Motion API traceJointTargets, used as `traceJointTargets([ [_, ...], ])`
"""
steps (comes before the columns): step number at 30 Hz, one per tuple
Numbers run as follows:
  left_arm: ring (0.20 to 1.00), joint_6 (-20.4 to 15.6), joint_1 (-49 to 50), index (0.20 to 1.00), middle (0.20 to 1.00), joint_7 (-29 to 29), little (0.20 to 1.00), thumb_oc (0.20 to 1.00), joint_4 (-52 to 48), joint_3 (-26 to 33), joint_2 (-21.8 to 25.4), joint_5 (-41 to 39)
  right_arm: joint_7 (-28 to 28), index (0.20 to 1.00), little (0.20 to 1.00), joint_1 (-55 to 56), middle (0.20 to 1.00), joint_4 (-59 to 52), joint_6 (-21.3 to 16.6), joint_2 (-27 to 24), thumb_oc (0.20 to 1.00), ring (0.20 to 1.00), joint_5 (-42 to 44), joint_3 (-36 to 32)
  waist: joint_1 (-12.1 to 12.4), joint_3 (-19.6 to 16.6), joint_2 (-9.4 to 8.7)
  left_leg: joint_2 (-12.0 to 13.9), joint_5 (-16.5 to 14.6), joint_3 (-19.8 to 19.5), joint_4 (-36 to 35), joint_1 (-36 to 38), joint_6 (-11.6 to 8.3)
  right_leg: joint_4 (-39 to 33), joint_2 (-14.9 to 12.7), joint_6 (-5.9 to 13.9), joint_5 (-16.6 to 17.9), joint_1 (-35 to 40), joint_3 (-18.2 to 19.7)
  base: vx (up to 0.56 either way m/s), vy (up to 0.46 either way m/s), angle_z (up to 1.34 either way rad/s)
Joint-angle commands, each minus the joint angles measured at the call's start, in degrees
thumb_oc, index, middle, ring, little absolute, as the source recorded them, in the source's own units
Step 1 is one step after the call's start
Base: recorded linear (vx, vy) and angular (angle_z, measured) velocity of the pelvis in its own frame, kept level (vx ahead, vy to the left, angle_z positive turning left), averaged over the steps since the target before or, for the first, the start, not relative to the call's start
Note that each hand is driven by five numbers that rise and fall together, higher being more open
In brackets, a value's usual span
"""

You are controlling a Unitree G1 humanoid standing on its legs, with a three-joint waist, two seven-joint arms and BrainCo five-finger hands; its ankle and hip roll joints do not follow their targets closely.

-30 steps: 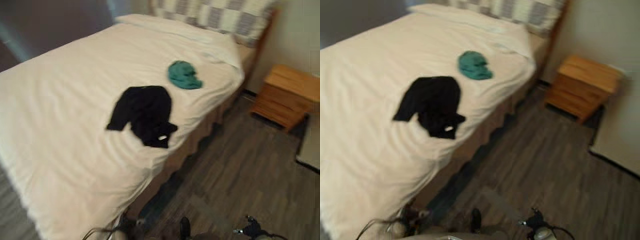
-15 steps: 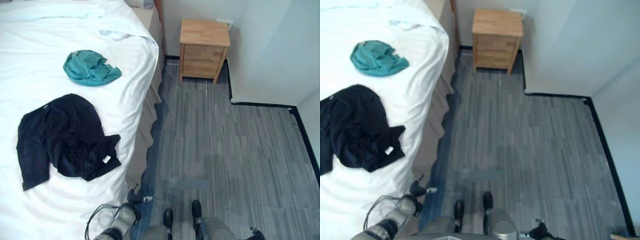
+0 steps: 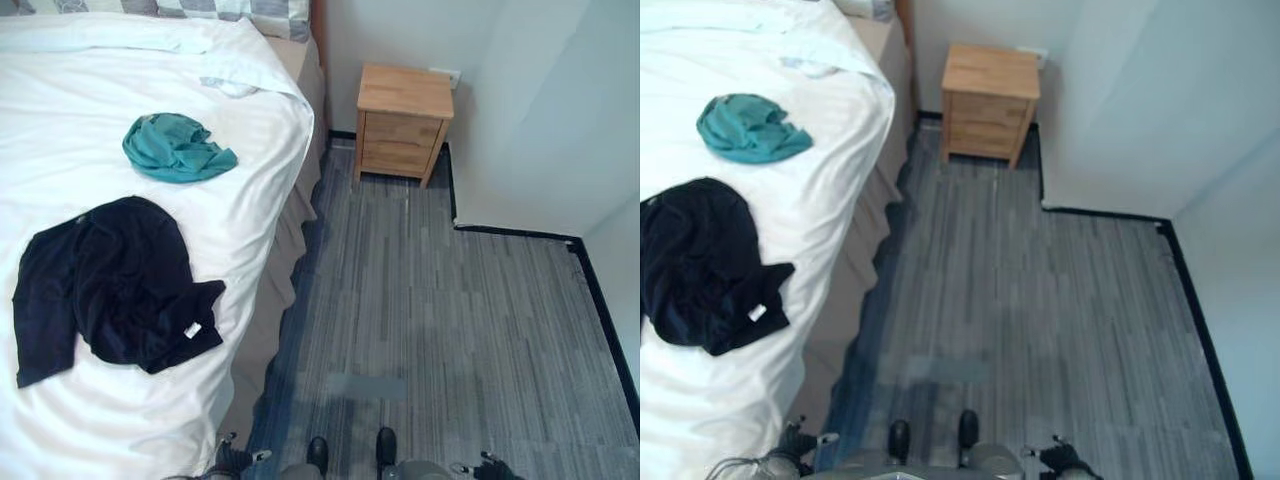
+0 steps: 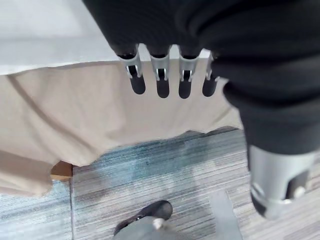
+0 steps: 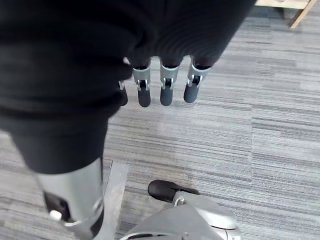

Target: Tidy up the quilt and then pick up the clothes from the bed and put them into the laundry hamper.

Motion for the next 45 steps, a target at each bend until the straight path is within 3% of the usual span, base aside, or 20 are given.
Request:
traceJointTargets([
  [1,1.0,-0.9,-3.0,1.0,1.0,0.9,1.0,1.0,0.1,-3.3,-1.0,0.4,-0.2,1.0,1.0,-1.2,1.0,-0.5,-0.5,-6.2,1.0,1.0,-2.0,0.9,0.5,2.1,3.17,2.1,4.0,0.3,5.4,-1.1,-0.94,2.2,0.8,4.58,-7.2,3.5,0.1,0.29,-0.125,-0.49],
  [4,1.0,-1.2,-2.1,1.0,1.0,0.7,1.0,1.0,-1.7,-3.9,-1.6,0.5,-0.2,1.0,1.0,-1.0,1.0,-0.1,0.0,-6.9,1.0,1.0,-2.5,1.2,2.1,1.4,3.65,0.2,0.6,3.6,-2.2,-5.5,1.43,1.4,1.6,4.78,-10.0,6.2,1.2,0.41,-0.008,-0.07],
  [10,1.0,-0.9,-0.8,1.0,1.0,-0.3,1.0,1.0,-0.9,-4.1,-2.0,2.2,-0.5,1.0,1.0,-0.2,1.0,0.6,0.0,-6.2,1.0,1.0,-4.6,1.9,5.8,-0.3,3.85,-1.6,6.4,5.0,-21.0,-5.6,2.93,5.3,4.0,5.43,-14.7,11.3,4.8,0.56,0.04,-0.22],
  [11,1.0,-1.0,-1.2,1.0,1.0,-0.4,1.0,1.0,1.6,-3.5,-0.9,3.6,-0.1,1.0,1.0,0.3,1.0,0.8,-0.3,-5.6,1.0,1.0,-5.8,2.0,5.3,-0.8,2.12,-3.1,5.3,5.3,-21.0,-3.5,5.14,16.6,4.1,8.93,-11.8,9.2,4.6,0.86,0.092,-0.84],
  [12,1.0,-0.3,-1.9,1.0,1.0,-0.4,1.0,1.0,2.5,-3.2,-0.9,3.8,0.1,1.0,1.0,0.3,1.0,0.3,-0.4,-5.4,1.0,1.0,-5.7,1.7,3.5,0.0,1.82,-3.2,3.3,6.0,-21.8,0.4,6.21,30.6,1.6,15.55,-3.0,3.0,3.2,0.65,0.088,-0.9],
  [13,1.0,-0.3,-1.9,1.0,1.0,-0.4,1.0,1.0,2.5,-3.2,-0.9,3.8,0.1,1.0,1.0,0.3,1.0,0.3,-0.4,-5.4,1.0,1.0,-5.7,1.7,3.6,-0.1,1.96,-3.1,3.4,6.0,-21.8,0.2,6.17,30.5,1.7,15.5,-2.8,2.8,3.2,0.59,0.117,-1.12],
  [14,1.0,0.3,-2.9,1.0,1.0,-0.3,1.0,1.0,2.6,-3.6,-0.1,4.0,0.4,1.0,1.0,-0.3,1.0,-0.4,-0.3,-5.3,1.0,1.0,-5.4,1.6,1.6,1.0,4.2,-1.0,2.0,6.1,-24.3,5.8,6.45,41.3,0.4,16.84,1.8,-4.0,1.0,0.49,0.098,-0.74],
  [16,1.0,0.6,-4.2,1.0,1.0,-0.1,1.0,1.0,2.7,-4.1,0.6,4.5,-0.1,1.0,1.0,-0.8,1.0,-0.5,-0.2,-5.1,1.0,1.0,-5.1,1.3,-0.3,2.7,5.61,-0.3,0.9,5.6,-26.9,11.2,6.18,43.3,-2.2,14.7,-2.4,-8.9,-2.6,0.59,0.074,0.0],
  [19,1.0,0.0,-6.4,1.0,1.0,-0.2,1.0,1.0,2.3,-5.8,0.7,5.3,-0.3,1.0,1.0,-0.7,1.0,-1.3,-0.7,-4.7,1.0,1.0,-3.9,1.1,-3.0,3.4,6.31,-0.1,-1.6,4.0,-27.5,15.9,4.67,30.2,-1.9,11.48,-5.8,-13.0,-4.9,0.68,-0.16,0.21],
  [20,1.0,-0.5,-8.2,1.0,1.0,0.1,1.0,1.0,2.1,-6.4,0.8,6.4,-0.6,1.0,1.0,-0.6,1.0,-1.4,-0.8,-4.4,1.0,1.0,-1.0,-0.4,-5.4,2.9,5.66,0.3,-4.8,3.2,-28.7,20.3,2.16,8.2,-3.1,11.43,-2.7,-15.2,-2.7,0.81,-0.304,0.73],
  [25,1.0,-1.1,-7.9,1.0,1.0,0.3,1.0,1.0,3.2,-6.0,-0.1,7.4,-0.2,1.0,1.0,0.8,1.0,-1.0,-0.4,-3.9,1.0,1.0,-0.7,-1.1,-7.4,1.8,6.26,2.7,-9.9,2.1,-27.0,25.8,0.13,4.8,-4.0,12.15,0.9,-17.2,-0.1,0.66,-0.28,0.64],
  [29,1.0,-1.4,-5.5,1.0,1.0,0.1,1.0,1.0,1.9,-4.9,-0.6,3.6,-0.2,1.0,1.0,2.0,1.0,-0.3,-1.0,-5.5,1.0,1.0,-1.5,0.1,-6.3,2.0,5.5,6.0,3.8,-0.4,8.3,14.2,-0.68,5.2,-0.2,5.8,-0.3,-9.1,-0.8,0.55,-0.408,0.48],
  [30,1.0,-1.3,-6.3,1.0,1.0,1.0,1.0,1.0,0.3,-5.1,-0.7,1.8,-0.6,1.0,1.0,-0.1,1.0,-0.7,-0.7,-6.5,1.0,1.0,-1.7,0.9,-3.5,3.4,3.4,4.5,1.7,-1.0,16.1,6.0,1.16,3.8,-0.3,4.49,-1.9,-4.8,-0.2,0.58,-0.346,-0.16],
  [34,1.0,-1.6,-5.6,1.0,1.0,0.6,1.0,1.0,0.3,-5.3,-1.5,1.8,-0.6,1.0,1.0,-1.0,1.0,-0.4,-0.3,-7.4,1.0,1.0,-3.8,2.7,0.2,3.3,3.5,1.1,-1.1,2.4,4.0,-0.1,1.75,1.5,-0.3,5.28,-5.1,1.3,1.5,0.53,-0.04,-0.78],
  [36,1.0,-1.2,-3.7,1.0,1.0,-0.4,1.0,1.0,0.9,-5.0,-1.9,3.1,-1.2,1.0,1.0,-0.9,1.0,-0.8,-0.4,-7.8,1.0,1.0,-4.3,2.4,1.1,1.8,5.6,1.6,3.1,13.1,-14.7,-0.9,1.31,1.4,2.1,5.49,-9.1,5.9,-0.3,0.6,0.066,-0.63],
  [39,1.0,-0.4,-3.4,1.0,1.0,-1.1,1.0,1.0,1.4,-4.2,-1.5,3.9,-1.2,1.0,1.0,-1.2,1.0,-1.1,-0.2,-7.3,1.0,1.0,-5.1,2.6,1.2,1.0,5.66,2.2,3.1,20.9,-20.0,2.6,2.4,5.4,3.4,5.57,-11.0,6.6,-1.6,0.43,0.033,0.01],
  [40,1.0,-0.5,-3.0,1.0,1.0,-1.2,1.0,1.0,1.8,-3.6,-0.7,3.8,-0.6,1.0,1.0,-1.6,1.0,-1.3,-0.4,-6.6,1.0,1.0,-6.5,3.4,2.0,0.2,4.78,-0.2,2.1,18.5,-21.1,3.8,4.72,17.4,3.4,9.07,-9.5,4.8,-3.6,0.43,0.047,0.13],
  [41,1.0,-0.5,-3.0,1.0,1.0,-1.2,1.0,1.0,1.8,-3.6,-0.7,3.8,-0.6,1.0,1.0,-1.6,1.0,-1.3,-0.4,-6.6,1.0,1.0,-6.5,3.4,1.9,0.1,4.73,-0.3,2.2,18.4,-21.1,3.7,4.76,17.6,3.3,9.11,-9.6,4.7,-3.6,0.44,0.031,0.12],
  [43,1.0,0.4,-2.4,1.0,1.0,0.2,1.0,1.0,2.2,-4.0,-2.3,4.4,-0.7,1.0,1.0,-1.6,1.0,-2.4,-0.1,-4.7,1.0,1.0,-7.3,3.6,1.3,0.7,5.61,-1.2,0.9,14.5,-24.2,9.4,7.26,37.0,-0.3,15.95,-1.1,-4.2,-5.3,0.35,0.003,0.48],
  [45,1.0,0.0,-1.5,1.0,1.0,0.6,1.0,1.0,1.7,-3.8,-1.9,4.0,-1.0,1.0,1.0,-1.6,1.0,-3.5,-0.5,-4.1,1.0,1.0,-7.7,3.8,0.7,1.1,6.59,-0.8,1.4,10.3,-27.0,12.8,7.02,39.7,-1.1,15.06,-2.3,-7.8,-3.9,0.31,-0.067,0.96],
])
